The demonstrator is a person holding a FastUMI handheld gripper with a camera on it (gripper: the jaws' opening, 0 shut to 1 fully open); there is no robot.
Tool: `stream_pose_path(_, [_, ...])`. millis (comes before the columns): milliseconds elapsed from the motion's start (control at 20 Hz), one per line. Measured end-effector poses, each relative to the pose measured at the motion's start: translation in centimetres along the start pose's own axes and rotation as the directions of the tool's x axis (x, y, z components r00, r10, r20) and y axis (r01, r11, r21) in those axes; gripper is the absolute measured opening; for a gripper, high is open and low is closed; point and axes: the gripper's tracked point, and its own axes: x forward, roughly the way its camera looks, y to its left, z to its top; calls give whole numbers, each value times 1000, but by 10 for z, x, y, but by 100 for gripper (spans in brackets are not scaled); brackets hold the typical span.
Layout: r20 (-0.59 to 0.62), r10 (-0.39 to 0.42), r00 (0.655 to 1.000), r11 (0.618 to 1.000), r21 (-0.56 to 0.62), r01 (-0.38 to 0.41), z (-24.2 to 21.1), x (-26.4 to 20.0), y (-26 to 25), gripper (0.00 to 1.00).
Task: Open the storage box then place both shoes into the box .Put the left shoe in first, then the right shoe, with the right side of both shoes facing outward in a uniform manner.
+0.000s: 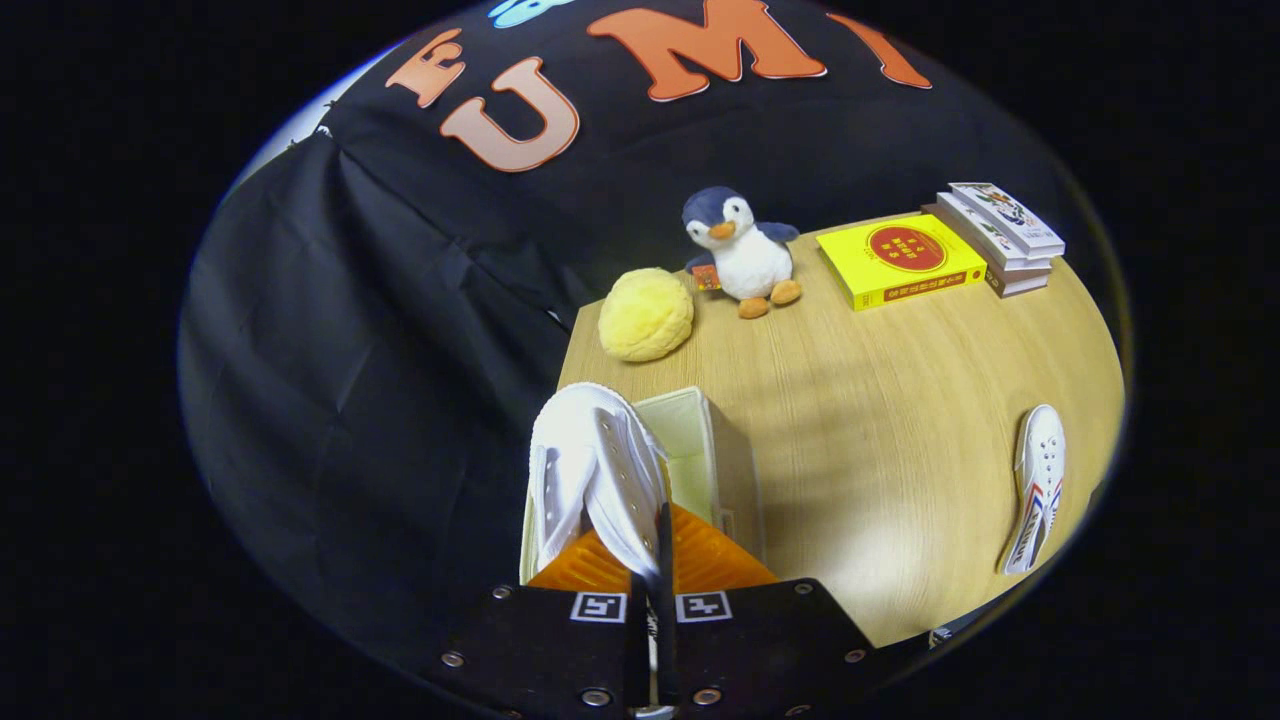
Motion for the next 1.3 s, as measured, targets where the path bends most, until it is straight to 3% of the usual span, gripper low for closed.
stream_pose_path(850, [-220, -196, 956, 979, 17, 204, -59, 100, 11, 4])
stream_pose_path(1300, [-282, -183, 942, 978, 47, 204, -94, 127, 26, 4])
